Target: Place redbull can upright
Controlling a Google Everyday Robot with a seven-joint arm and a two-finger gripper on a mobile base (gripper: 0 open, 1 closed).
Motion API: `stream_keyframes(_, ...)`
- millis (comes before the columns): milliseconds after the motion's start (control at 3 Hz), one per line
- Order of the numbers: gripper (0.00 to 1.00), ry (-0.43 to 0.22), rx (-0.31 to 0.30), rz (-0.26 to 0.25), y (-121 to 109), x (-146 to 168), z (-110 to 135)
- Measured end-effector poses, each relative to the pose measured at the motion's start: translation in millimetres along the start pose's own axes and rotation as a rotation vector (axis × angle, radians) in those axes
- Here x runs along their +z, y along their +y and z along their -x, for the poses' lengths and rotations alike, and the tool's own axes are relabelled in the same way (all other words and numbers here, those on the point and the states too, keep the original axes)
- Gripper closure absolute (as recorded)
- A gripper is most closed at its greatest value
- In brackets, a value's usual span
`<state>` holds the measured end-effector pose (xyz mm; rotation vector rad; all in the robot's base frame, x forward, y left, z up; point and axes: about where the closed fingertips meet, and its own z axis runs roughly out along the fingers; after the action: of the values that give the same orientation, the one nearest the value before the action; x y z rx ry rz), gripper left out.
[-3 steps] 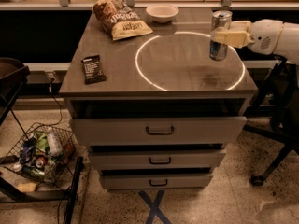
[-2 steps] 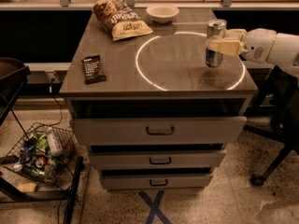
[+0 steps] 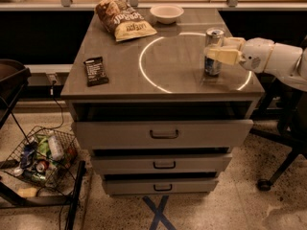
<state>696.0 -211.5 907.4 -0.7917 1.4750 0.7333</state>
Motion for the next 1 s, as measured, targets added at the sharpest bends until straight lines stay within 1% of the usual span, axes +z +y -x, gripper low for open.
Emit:
stream_keyframes(333,1.0,-0.022,0.025,0.003,0.7,0.1,-13.6)
stream_keyframes(667,0.74,-0.022,0.025,0.005,1.2,1.3,-12.9)
stream_keyframes(1000,0.51,-0.022,0.025,0.005,1.3,1.4,-12.8)
